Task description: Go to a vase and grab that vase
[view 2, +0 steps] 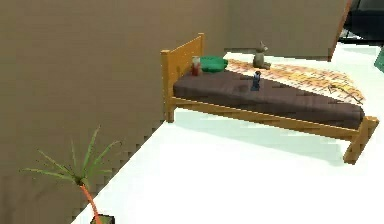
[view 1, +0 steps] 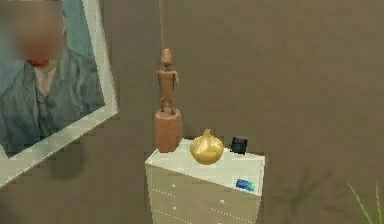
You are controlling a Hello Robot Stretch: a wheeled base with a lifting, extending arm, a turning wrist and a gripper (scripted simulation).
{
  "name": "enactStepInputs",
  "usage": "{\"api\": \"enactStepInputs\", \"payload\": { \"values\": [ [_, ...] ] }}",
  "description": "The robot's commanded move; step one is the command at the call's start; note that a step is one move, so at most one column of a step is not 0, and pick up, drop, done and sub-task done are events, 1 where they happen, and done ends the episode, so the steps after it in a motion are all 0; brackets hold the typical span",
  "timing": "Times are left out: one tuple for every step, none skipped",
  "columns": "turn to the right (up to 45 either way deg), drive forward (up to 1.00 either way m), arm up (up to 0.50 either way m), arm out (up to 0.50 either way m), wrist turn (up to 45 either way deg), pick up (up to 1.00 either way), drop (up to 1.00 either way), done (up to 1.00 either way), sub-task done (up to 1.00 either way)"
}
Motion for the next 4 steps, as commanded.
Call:
{"api": "enactStepInputs", "payload": {
  "values": [
    [12.0,0.00,0.00,0.00,0.0,0.00,0.00,0.00,0.00],
    [0.0,0.25,0.00,0.00,0.0,0.00,0.00,0.00,0.00],
    [-45.0,0.00,0.00,0.00,0.0,0.00,0.00,0.00,0.00],
    [-45.0,0.00,0.00,0.00,0.0,0.00,0.00,0.00,0.00]
  ]
}}
